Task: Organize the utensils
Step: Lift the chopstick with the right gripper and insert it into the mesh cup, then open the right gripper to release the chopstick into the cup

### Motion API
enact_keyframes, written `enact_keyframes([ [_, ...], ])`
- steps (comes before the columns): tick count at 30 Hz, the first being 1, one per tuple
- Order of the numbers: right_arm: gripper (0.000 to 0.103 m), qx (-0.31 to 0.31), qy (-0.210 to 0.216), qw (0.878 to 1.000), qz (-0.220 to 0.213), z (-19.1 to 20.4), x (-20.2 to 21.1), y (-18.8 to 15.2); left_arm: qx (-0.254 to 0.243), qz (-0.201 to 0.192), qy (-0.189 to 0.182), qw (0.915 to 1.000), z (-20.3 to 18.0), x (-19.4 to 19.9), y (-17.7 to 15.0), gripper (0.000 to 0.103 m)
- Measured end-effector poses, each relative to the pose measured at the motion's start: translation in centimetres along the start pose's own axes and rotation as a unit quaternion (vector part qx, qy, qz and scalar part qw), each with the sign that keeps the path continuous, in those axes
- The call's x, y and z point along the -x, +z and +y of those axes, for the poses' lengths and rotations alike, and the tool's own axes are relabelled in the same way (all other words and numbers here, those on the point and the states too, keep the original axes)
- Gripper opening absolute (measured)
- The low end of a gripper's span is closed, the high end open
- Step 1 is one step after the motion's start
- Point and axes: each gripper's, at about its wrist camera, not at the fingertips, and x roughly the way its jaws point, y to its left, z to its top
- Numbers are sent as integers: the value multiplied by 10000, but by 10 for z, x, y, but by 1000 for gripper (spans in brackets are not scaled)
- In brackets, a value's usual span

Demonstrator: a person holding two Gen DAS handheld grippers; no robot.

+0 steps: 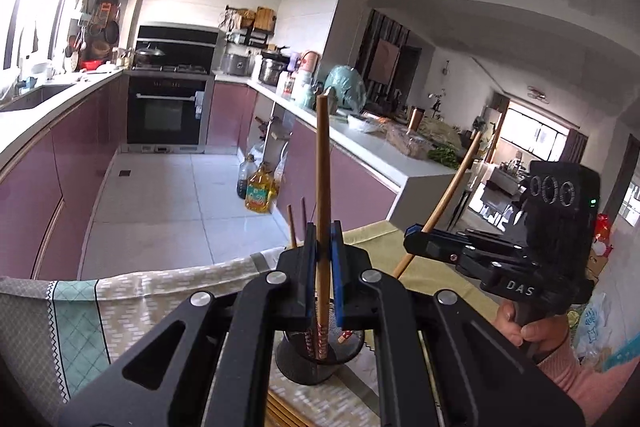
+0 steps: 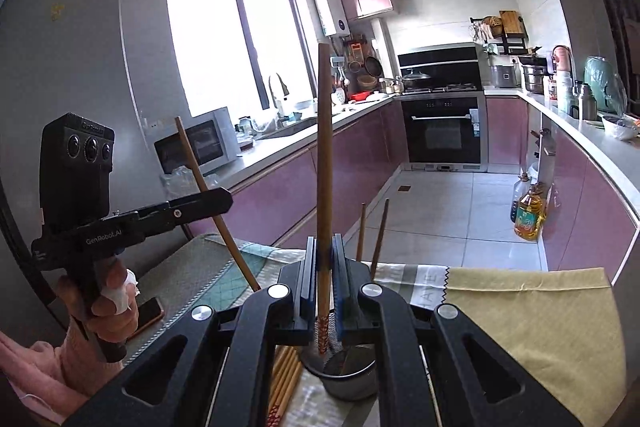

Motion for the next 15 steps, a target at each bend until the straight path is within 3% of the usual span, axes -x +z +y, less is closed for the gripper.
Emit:
enact_keyframes([
  [9,6,-131,-5,9974,715,-11,-38,-16,-125,931,77,9956,5,-50,-25,7],
  [15,6,-169,-16,9924,1215,-15,-58,-28,-64,1325,73,9911,17,-78,-44,7],
])
